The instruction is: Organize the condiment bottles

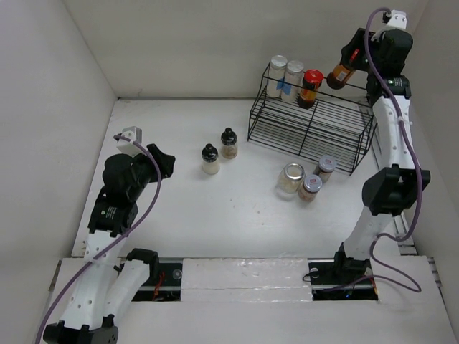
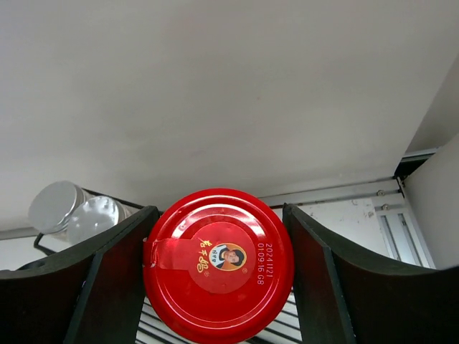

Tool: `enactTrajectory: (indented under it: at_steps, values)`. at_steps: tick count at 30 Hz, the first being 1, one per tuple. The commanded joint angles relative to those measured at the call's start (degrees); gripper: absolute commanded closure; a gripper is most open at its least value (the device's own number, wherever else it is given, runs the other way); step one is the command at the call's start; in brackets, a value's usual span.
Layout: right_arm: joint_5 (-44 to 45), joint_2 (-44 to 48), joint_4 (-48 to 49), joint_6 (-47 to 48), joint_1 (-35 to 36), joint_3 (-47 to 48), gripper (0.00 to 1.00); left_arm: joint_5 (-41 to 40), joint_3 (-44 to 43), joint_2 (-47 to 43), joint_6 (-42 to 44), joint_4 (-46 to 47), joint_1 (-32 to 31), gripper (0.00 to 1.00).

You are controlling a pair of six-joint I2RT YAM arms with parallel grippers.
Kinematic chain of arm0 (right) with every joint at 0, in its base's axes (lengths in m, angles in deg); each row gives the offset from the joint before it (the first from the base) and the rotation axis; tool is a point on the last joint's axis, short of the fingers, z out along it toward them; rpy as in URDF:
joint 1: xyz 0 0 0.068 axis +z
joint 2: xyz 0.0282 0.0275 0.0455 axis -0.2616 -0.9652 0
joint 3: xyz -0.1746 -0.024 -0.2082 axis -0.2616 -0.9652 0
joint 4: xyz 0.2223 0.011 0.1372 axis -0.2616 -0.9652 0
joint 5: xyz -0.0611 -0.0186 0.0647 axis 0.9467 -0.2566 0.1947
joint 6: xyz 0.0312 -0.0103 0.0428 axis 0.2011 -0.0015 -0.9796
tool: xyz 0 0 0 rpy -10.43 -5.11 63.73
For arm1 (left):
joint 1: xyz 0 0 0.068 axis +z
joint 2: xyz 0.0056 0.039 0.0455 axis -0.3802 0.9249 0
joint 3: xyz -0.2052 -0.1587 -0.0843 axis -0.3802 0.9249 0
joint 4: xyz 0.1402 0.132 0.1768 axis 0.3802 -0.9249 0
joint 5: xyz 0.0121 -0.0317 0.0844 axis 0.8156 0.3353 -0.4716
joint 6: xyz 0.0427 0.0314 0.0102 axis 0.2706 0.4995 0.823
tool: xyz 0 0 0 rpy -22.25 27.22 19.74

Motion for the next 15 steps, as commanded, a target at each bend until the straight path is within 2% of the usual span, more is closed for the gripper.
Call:
enactTrajectory:
  at_steps: [1,4,8,15]
  values:
    - [0.2,-0.3,5.3,1.5,0.5,8.8,0.49,0.5,-0.4,-0.1,0.6,2.1,0.2,0.54]
    - [0.7,-1.4,2.5,2.2,1.8,10.1,0.49,0.5,-0.4,-0.1,0.6,2.1,0.2,0.54]
    - [2.6,0.6,6.7,3.5,2.8,1.1,0.49,0.5,-0.4,-0.1,0.6,2.1,0.2,0.54]
    - [2.0,0.5,6.2,4.0,2.8,-4.1,0.48,0.5,-0.4,-0.1,0.6,2.1,0.2,0.54]
